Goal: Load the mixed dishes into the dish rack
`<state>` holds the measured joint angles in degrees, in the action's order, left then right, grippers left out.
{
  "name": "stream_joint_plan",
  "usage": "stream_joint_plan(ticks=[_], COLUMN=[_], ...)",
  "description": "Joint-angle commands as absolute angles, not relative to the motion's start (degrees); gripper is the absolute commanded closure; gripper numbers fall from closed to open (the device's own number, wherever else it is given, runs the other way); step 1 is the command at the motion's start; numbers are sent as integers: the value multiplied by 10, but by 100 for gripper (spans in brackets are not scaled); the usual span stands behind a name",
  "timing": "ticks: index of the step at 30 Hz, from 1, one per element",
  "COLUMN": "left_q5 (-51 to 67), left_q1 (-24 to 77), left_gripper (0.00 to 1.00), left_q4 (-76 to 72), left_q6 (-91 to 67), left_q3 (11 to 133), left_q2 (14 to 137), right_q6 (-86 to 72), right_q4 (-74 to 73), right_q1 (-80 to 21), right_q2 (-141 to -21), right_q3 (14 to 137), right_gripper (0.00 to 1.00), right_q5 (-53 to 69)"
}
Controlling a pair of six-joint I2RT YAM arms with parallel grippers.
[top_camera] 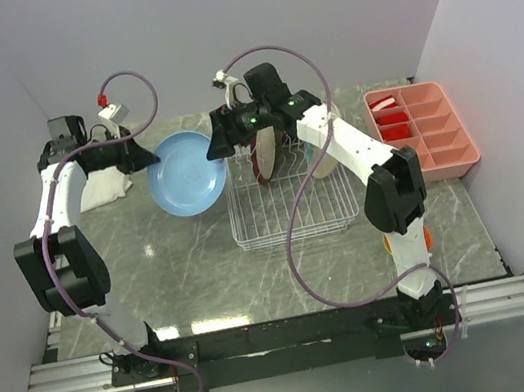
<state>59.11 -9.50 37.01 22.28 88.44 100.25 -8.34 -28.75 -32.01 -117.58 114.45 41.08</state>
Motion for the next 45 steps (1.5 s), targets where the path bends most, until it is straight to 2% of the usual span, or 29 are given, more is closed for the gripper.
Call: stream_joint_plan(ticks=[1, 4, 6, 9, 10, 12, 13, 14, 16, 17, 18, 20, 21, 23, 24, 29, 30, 36, 40, 45], left_q5=[629, 637, 638, 642, 641, 635, 633, 626, 611, 584, 567, 515, 496, 468, 446, 364, 356, 345, 347, 349], left_q1=[-90, -85, -79, -73, -70, -65, -63, -61, -58, -55, -55, -54, -54, -54, -54, -56, -57, -59, -59, -60], left_gripper=[99, 99, 99, 99, 99, 99, 99, 99, 92, 86, 70, 53, 39, 30, 22, 17, 17, 15, 15, 15], left_q4=[331, 309, 293, 272, 259, 243, 231, 224, 200, 169, 149, 106, 92, 71, 54, 19, 5, -29, -40, -51], left_q6=[185, 164, 154, 132, 128, 110, 107, 103, 80, 73, 52, 38, 23, 17, 9, -27, -29, -25, -33, -39], left_q3=[911, 904, 899, 883, 881, 871, 868, 866, 849, 841, 823, 808, 796, 788, 779, 750, 729, 678, 665, 655], left_q2=[992, 991, 989, 984, 983, 980, 980, 979, 973, 963, 955, 936, 930, 909, 903, 855, 847, 831, 830, 829], right_q6=[-92, -101, -99, -97, -95, -92, -92, -92, -95, -97, -98, -103, -107, -111, -112, -136, -141, -147, -91, -54], right_q4=[-271, -269, -271, -272, -273, -279, -281, -282, -285, -287, -287, -289, -290, -289, -286, -251, -244, -241, -216, -207], right_q1=[-324, -328, -333, -344, -350, -355, -358, -361, -367, -370, -372, -376, -385, -396, -407, -439, -444, -450, -458, -460], right_q2=[-1177, -1184, -1185, -1193, -1194, -1196, -1194, -1190, -1182, -1179, -1174, -1163, -1159, -1151, -1148, -1124, -1119, -1110, -1115, -1102], right_q3=[1159, 1164, 1168, 1179, 1183, 1195, 1199, 1201, 1203, 1203, 1201, 1199, 1201, 1209, 1211, 1194, 1186, 1191, 1191, 1154], right_gripper=[29, 43, 48, 63, 73, 85, 100, 100, 100, 100, 100, 100, 100, 100, 100, 100, 100, 100, 100, 100], right_q5=[417, 405, 383, 363, 358, 322, 303, 280, 201, 177, 156, 67, 11, -120, -158, -404, -423, -473, -550, -569])
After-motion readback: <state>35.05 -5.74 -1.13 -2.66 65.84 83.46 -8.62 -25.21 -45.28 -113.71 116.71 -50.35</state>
